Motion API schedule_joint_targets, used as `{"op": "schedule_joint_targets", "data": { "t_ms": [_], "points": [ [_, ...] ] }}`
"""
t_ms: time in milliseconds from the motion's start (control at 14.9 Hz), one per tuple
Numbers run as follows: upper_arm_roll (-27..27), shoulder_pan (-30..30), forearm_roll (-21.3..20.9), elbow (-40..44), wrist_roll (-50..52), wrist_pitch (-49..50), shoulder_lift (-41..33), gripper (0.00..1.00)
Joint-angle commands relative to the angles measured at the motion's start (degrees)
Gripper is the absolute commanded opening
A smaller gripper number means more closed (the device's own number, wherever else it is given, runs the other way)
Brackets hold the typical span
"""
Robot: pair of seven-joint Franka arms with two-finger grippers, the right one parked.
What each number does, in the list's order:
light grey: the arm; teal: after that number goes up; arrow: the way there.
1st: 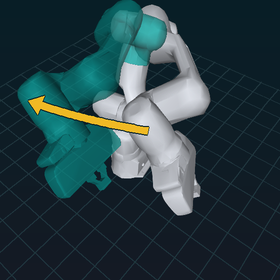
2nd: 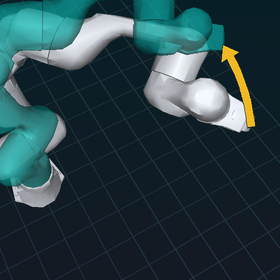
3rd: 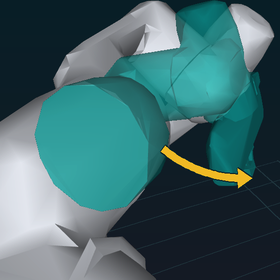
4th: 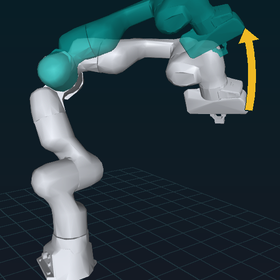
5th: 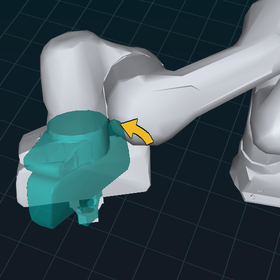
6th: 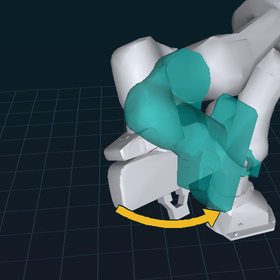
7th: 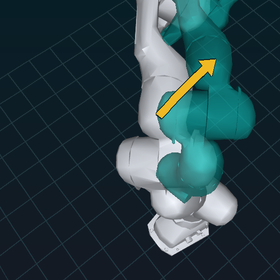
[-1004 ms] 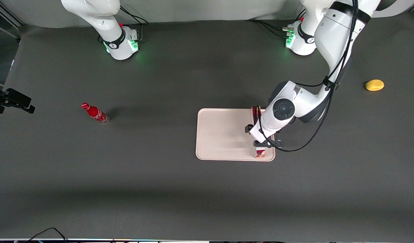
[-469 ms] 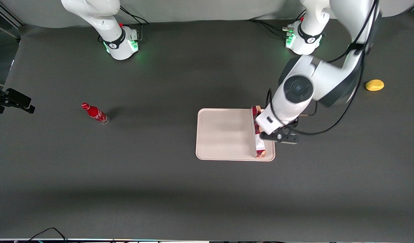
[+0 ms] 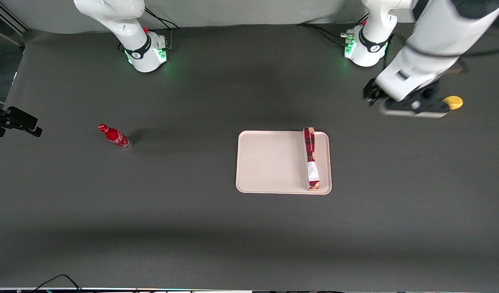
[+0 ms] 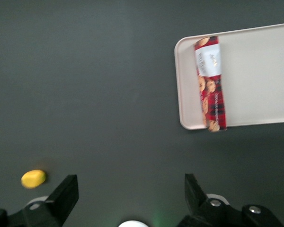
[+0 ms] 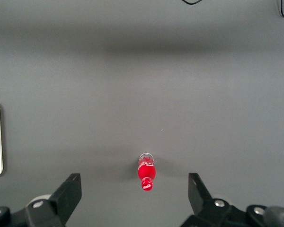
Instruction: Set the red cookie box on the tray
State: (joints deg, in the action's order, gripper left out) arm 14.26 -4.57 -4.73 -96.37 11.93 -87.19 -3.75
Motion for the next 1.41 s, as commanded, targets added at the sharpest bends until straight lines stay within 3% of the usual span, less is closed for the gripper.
{"op": "schedule_joint_targets", "data": {
  "t_ms": [0,134,402,670,1071,1339],
  "points": [
    [-5.89,-0.62,1.91,-5.48,-1.47,1.59,-8.63,1.00],
    [-9.68,-0.79,5.16,-8.12,-2.17,0.28,-11.79,1.00],
    [-11.27,-0.79,4.56,-12.71,-4.46,-7.54,-12.96,1.00],
    [-11.98,-0.62,4.65,1.15,-4.38,-7.47,-0.41,1.00],
    [-13.20,-0.36,3.33,2.41,-4.64,-8.17,1.46,1.00],
    [-8.91,6.23,3.33,2.41,-6.48,-8.35,1.64,1.00]
  ]
}}
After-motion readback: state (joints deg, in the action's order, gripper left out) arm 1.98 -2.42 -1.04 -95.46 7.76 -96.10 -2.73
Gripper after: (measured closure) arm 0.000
